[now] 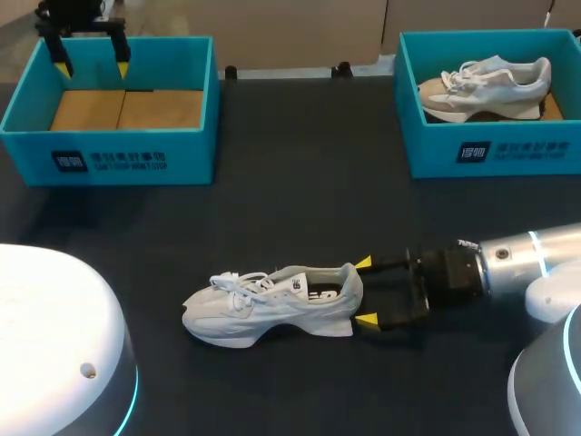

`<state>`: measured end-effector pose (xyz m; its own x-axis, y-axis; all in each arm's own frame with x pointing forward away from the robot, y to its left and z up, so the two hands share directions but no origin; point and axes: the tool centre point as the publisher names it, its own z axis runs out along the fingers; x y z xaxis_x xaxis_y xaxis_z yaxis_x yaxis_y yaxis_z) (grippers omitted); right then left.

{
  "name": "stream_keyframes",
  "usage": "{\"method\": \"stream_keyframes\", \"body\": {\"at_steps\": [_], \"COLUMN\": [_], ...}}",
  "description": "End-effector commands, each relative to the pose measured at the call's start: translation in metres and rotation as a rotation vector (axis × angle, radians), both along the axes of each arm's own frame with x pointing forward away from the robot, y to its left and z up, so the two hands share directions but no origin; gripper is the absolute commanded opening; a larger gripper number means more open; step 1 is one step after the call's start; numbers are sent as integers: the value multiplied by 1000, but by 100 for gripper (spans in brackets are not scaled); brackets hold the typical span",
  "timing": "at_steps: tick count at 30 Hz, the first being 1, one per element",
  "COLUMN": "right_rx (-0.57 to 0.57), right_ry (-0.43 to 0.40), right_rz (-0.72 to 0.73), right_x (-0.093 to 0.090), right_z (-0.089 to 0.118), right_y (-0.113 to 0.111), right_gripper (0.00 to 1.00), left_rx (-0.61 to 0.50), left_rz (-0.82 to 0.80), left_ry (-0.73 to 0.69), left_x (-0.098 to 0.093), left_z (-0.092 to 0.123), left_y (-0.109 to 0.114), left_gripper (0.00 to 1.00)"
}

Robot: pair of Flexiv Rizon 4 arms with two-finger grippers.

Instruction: Take the shoe out of the shoebox, open the shoe tongue, remove and reinsert the insole, then place the shoe into the shoebox

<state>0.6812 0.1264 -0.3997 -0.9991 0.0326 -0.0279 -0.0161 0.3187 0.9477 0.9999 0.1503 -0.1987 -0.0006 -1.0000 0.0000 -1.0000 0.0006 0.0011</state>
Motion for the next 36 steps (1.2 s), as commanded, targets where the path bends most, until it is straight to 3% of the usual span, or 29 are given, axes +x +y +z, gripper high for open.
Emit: {"method": "stream_keyframes", "body": {"at_steps": [1,36], "right_rx": [-6,-18], "right_ry": [5,-13], "right_rz": [13,50], "right_x": [6,-5], "right_z": [-5,-11], "right_y": [12,53], "right_gripper": [100,100], "left_rx": [0,0], "left_rz": [0,0], "left_ry": [0,0], "left_x": [0,0], "left_z": [0,0], "left_y": [0,0], "left_gripper": [100,100]}}
